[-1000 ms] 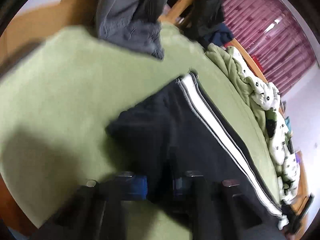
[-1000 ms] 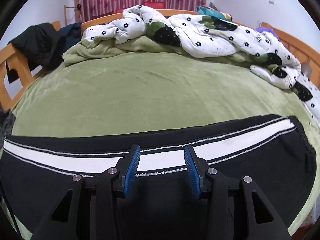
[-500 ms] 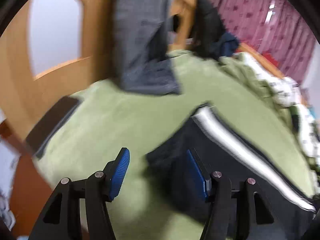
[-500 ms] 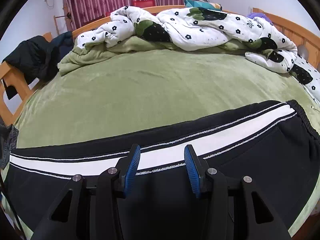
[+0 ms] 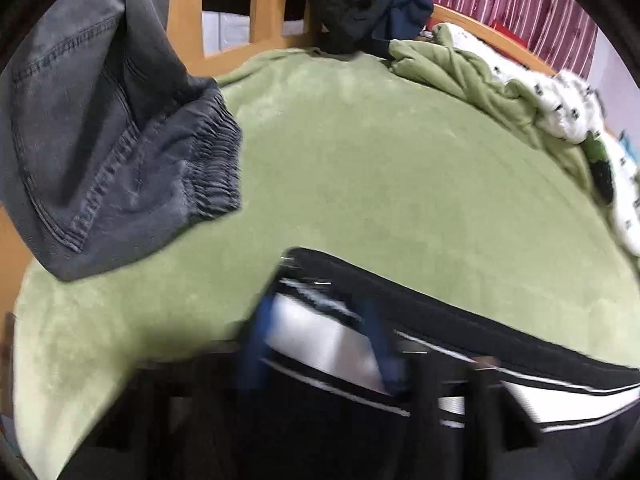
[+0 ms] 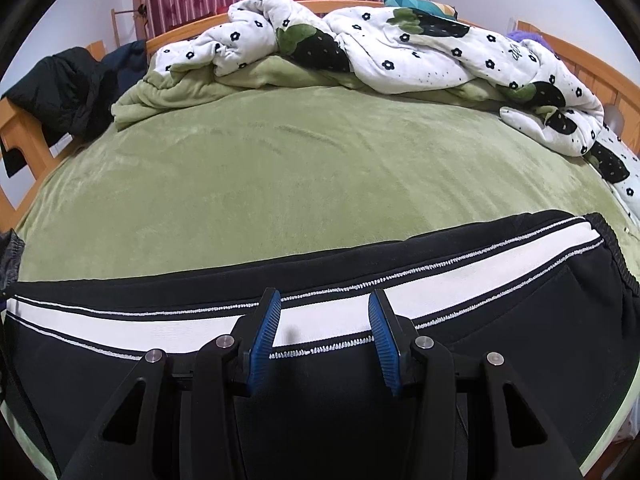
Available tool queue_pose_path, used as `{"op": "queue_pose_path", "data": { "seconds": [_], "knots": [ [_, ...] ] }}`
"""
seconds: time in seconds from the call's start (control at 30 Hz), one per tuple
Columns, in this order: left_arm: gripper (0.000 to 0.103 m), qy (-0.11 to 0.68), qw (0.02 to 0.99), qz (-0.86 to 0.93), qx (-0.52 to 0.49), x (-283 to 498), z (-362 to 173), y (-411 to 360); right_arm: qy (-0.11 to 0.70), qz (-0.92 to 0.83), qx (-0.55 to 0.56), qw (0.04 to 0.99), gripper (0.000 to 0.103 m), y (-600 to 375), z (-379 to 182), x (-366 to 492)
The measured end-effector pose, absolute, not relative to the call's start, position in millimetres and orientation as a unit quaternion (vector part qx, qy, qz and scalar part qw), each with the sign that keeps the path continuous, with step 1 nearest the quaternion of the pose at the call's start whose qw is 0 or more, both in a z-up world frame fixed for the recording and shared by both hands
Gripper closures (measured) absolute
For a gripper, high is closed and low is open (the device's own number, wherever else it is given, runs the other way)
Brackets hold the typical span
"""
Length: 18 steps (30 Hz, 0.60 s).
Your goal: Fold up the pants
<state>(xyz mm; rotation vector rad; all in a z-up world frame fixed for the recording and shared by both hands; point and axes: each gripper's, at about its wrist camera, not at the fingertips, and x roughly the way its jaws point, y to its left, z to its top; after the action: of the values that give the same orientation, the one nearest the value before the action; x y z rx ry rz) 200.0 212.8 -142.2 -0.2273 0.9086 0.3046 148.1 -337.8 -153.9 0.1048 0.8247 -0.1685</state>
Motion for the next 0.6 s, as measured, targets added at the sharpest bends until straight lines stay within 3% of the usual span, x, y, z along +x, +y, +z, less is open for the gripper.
{"op": "queue_pose_path", "data": {
  "seconds": [0.13,0.27,0.47,0.53,0.6],
  "knots": [
    [0.082,0.339,0.921,0.128,-0.145,178,-103,217,0.399,-0.079,0.047,0.912,0.058,-333,-159,157],
    [0.082,0.398,0.889,0.161,-0.158,203,-135,223,0.398,-0.053,0.045,0.915,0.058,-325,-163,171],
    [0.08,0.411,0.882,0.177,-0.148,207,-143,215,0.389,0.001,-0.029,0.921,0.058,-295,-168,187],
    [0.076,0.419,0.88,0.179,-0.135,207,-144,212,0.373,0.019,-0.064,0.925,0.051,-288,-165,189],
    [0.076,0.417,0.882,0.177,-0.129,208,-144,213,0.367,0.053,-0.097,0.924,0.034,-282,-166,191]
  ]
}}
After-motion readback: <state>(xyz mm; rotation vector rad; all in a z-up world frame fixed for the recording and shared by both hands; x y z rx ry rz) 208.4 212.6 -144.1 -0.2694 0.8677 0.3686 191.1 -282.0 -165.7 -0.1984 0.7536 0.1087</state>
